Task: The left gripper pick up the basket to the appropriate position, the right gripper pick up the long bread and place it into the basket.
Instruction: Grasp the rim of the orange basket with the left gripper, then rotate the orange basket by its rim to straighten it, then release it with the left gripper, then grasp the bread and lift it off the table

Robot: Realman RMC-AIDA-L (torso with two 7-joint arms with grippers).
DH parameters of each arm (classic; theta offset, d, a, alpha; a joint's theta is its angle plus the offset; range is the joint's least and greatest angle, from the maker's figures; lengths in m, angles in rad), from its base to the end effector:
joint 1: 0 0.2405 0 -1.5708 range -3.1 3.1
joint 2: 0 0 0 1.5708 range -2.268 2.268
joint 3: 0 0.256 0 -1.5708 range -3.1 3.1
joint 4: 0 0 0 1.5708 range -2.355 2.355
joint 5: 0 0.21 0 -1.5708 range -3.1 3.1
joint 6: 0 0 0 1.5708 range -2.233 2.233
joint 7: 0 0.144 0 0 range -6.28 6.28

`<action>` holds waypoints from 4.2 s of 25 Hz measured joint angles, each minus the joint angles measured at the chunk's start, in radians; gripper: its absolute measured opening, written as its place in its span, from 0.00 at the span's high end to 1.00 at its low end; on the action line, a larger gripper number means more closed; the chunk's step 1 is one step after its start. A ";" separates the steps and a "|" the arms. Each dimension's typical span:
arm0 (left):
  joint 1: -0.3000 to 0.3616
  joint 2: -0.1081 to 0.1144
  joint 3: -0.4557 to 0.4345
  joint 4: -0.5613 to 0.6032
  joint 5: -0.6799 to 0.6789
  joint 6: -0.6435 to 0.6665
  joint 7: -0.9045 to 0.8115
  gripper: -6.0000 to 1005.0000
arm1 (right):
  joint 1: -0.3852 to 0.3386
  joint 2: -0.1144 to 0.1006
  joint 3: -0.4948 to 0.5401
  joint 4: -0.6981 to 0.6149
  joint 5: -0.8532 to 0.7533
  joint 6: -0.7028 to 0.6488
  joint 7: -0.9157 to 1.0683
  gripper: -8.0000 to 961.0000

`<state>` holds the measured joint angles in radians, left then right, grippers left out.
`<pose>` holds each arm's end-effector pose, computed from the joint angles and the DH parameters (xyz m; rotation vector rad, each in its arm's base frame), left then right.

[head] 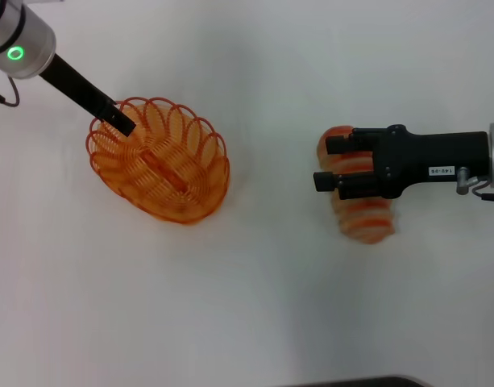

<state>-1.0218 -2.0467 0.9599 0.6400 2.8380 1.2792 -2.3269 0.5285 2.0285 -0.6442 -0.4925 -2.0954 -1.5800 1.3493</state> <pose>-0.1955 0.4348 -0.0125 -2.5378 -0.9258 0.5488 0.2885 0.3082 -0.0109 -2.7907 0.7761 0.6619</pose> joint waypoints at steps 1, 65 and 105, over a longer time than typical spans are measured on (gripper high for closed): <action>0.000 0.000 0.001 -0.004 0.004 -0.007 -0.002 0.22 | 0.000 -0.001 0.000 0.000 0.000 0.000 0.000 0.14; 0.279 -0.099 -0.313 0.270 -0.166 0.150 -0.494 0.92 | -0.077 -0.035 0.110 -0.003 0.000 -0.039 -0.220 0.14; 0.501 -0.047 -0.432 0.046 -0.670 0.319 0.936 0.34 | 0.034 -0.081 0.087 -0.085 -0.011 0.028 0.527 0.14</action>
<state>-0.5205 -2.0933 0.5278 0.6856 2.1685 1.5987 -1.3905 0.5629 1.9473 -0.5570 -0.5771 -2.1063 -1.5518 1.8760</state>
